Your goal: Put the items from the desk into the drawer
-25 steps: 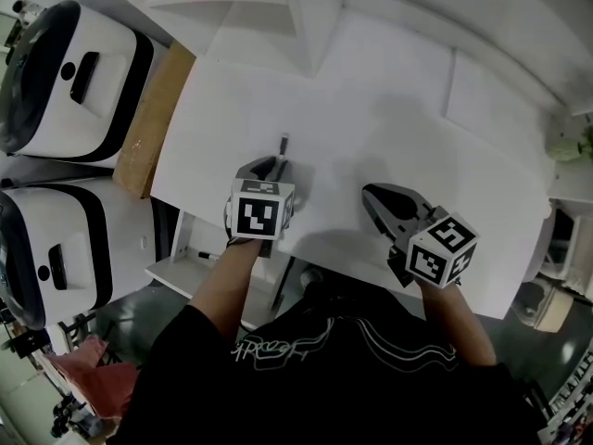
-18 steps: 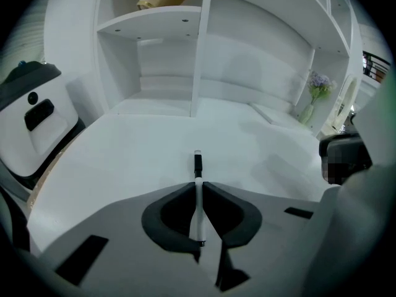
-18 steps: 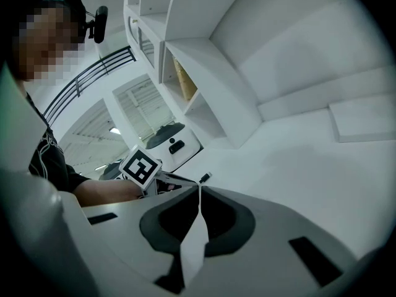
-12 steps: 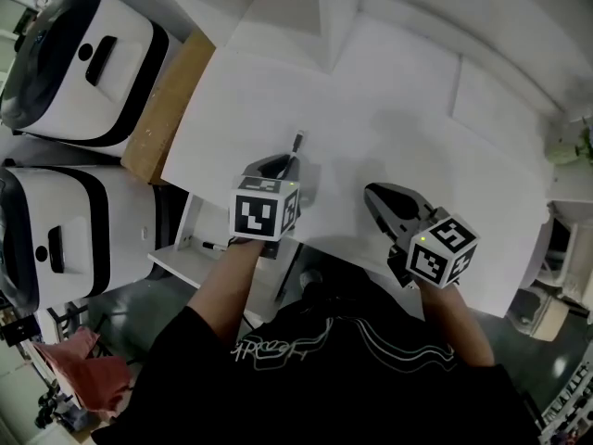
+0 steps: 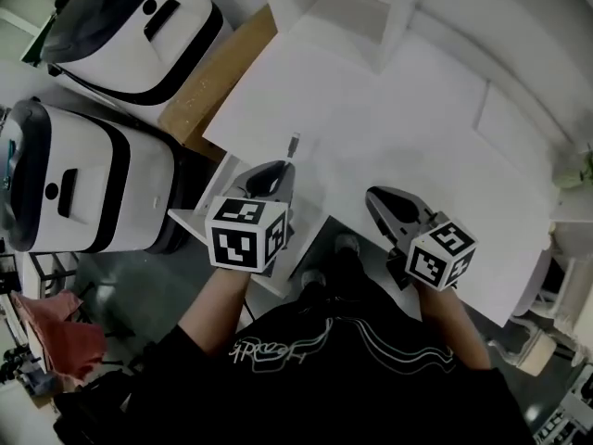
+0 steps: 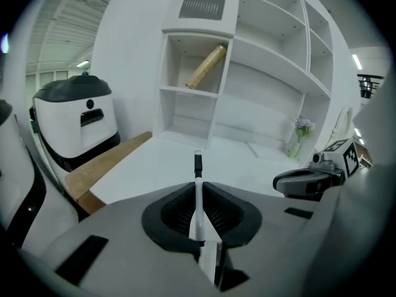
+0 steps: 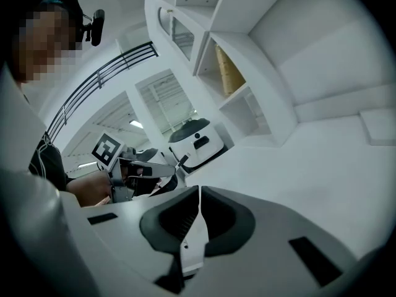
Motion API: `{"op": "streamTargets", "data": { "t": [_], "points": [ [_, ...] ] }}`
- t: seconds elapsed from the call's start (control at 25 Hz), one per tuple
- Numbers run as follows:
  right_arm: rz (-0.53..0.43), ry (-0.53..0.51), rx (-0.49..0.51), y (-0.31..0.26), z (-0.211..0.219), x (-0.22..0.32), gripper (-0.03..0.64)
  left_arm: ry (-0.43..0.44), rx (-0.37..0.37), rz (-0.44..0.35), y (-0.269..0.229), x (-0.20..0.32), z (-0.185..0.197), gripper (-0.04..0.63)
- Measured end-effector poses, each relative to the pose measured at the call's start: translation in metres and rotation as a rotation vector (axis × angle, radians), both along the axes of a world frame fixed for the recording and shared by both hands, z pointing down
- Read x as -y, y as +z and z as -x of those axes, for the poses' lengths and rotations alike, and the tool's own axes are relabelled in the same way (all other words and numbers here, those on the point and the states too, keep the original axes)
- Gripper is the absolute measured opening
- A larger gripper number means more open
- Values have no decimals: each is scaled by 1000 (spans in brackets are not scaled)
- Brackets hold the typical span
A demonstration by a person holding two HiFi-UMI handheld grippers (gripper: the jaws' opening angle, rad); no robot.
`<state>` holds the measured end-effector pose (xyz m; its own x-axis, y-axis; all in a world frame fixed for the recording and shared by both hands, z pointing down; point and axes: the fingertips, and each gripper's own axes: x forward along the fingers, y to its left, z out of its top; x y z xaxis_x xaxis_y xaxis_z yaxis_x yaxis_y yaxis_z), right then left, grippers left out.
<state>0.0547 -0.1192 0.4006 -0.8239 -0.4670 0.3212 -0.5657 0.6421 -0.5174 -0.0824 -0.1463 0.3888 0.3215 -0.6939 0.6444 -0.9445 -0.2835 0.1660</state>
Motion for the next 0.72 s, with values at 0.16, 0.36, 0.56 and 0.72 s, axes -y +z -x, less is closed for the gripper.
{"op": "streamTargets", "data": {
  "t": [0.16, 0.36, 0.56, 0.72],
  "points": [
    [-17, -58, 9, -9, 29, -24, 48, -95, 3, -43, -20, -40, 36, 52],
    [-22, -149, 9, -11, 77, -52, 48, -240, 13, -59, -22, -84, 92, 52],
    [-16, -211, -11, -8, 107, -65, 48, -373, 21, -24, 9, -106, 135, 52],
    [5, -230, -35, -1, 113, -58, 48, -467, -50, 37, 41, -106, 150, 52]
  ]
}}
